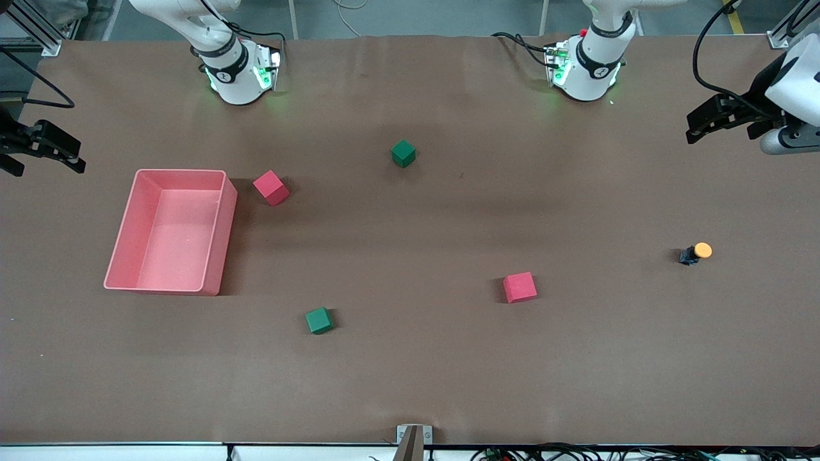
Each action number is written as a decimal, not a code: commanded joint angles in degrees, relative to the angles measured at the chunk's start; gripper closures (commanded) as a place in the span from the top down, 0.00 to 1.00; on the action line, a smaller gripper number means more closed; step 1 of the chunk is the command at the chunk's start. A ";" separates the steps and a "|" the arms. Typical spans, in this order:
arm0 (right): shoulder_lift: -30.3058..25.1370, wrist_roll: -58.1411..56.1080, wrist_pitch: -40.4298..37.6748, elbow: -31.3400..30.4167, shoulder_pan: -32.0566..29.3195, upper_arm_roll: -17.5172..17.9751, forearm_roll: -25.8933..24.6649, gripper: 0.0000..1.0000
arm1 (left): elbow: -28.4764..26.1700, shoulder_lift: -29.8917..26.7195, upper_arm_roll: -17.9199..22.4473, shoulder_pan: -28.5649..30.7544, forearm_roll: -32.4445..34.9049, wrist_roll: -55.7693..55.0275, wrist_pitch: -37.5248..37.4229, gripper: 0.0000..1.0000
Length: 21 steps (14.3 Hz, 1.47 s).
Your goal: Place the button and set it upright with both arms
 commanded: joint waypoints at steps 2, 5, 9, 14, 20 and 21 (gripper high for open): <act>-0.19 -0.68 0.52 -0.69 -0.19 0.08 0.92 1.00 | -1.22 -2.51 1.37 -0.87 -1.30 0.86 0.65 1.00; -0.01 -0.59 1.13 -0.60 -0.11 0.08 0.92 1.00 | -1.21 -2.95 1.46 -1.57 -1.30 0.86 1.09 1.00; -0.01 -0.59 1.22 -0.60 -0.11 0.17 0.92 1.00 | -1.22 -2.95 1.46 -1.66 -1.30 0.86 1.27 1.00; 0.60 -0.68 1.49 -0.60 0.07 0.08 0.92 1.00 | -0.78 -2.95 2.68 -1.66 -3.04 0.68 1.53 1.00; 0.60 -0.68 1.40 -0.69 0.68 0.08 0.92 1.00 | -0.60 -3.74 2.87 -1.84 -3.06 3.48 1.45 1.00; 0.60 -0.59 1.40 -0.69 0.77 0.08 0.92 1.00 | -0.60 -3.74 2.87 -1.84 -2.62 4.45 1.45 1.00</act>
